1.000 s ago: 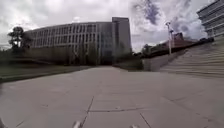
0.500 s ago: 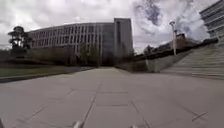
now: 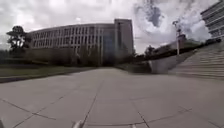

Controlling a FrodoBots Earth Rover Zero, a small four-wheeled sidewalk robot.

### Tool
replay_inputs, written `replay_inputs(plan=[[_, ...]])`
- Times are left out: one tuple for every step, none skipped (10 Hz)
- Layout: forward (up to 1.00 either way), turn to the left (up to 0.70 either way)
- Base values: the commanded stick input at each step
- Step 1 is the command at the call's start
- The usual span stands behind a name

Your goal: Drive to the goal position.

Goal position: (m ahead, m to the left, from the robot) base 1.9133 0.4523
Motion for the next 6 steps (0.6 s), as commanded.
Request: replay_inputs(plan=[[1.0,0.0],[1.0,0.0],[1.0,0.0],[1.0,0.0],[1.0,0.0],[1.0,0.0]])
